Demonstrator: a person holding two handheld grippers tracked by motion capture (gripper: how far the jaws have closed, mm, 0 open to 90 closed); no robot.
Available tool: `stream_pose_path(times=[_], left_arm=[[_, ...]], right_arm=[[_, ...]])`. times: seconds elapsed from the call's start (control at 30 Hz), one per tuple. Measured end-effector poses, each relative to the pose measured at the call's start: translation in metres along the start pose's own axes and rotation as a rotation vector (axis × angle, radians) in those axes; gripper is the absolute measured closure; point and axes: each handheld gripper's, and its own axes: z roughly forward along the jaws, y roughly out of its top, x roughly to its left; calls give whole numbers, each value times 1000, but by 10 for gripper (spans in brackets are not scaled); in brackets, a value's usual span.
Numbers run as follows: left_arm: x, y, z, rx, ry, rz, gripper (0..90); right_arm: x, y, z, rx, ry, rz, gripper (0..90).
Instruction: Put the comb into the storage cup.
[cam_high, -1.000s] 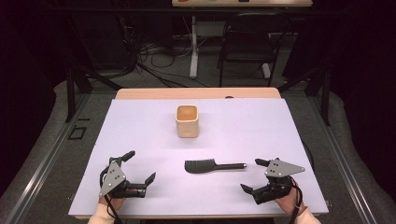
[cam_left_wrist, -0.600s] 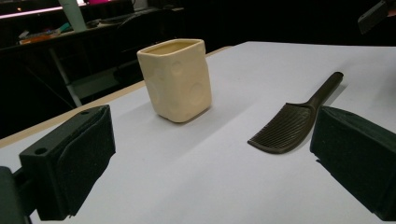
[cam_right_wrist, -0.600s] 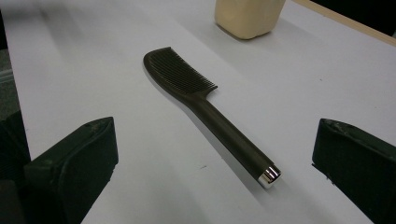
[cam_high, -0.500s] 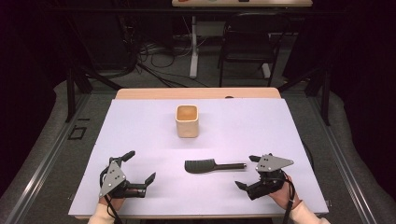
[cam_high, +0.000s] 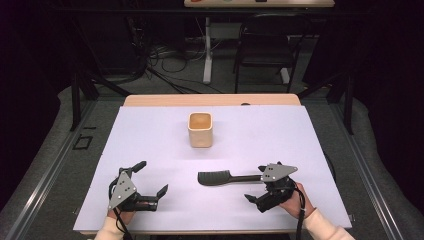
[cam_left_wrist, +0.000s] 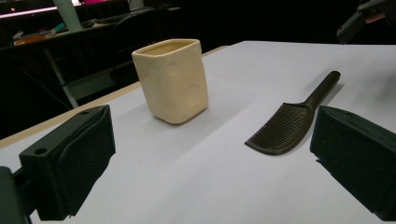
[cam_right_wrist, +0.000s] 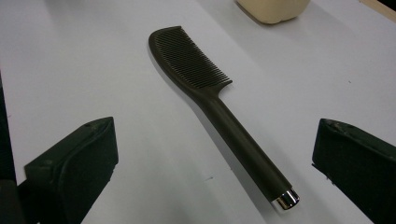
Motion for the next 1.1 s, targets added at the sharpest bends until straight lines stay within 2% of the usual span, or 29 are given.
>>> stream_pose_path(times=[0.2, 0.5, 0.83, 0.97, 1.1], left_arm=[[1, -1, -1, -1, 5, 1, 0], [0, -1, 0, 4, 11, 0, 0], [1, -1, 1, 6, 12, 0, 0], [1, -1, 0, 2, 13, 4, 0], [1, -1, 1, 5, 13, 4, 0]], right_arm=[[-3, 6, 3, 11, 3, -7, 0], [-5, 17, 14, 64, 28, -61, 0], [-9, 27, 26, 118, 65, -89, 0], [-10, 31, 30, 133, 60, -96, 0], [-13, 33, 34, 148, 75, -96, 0]])
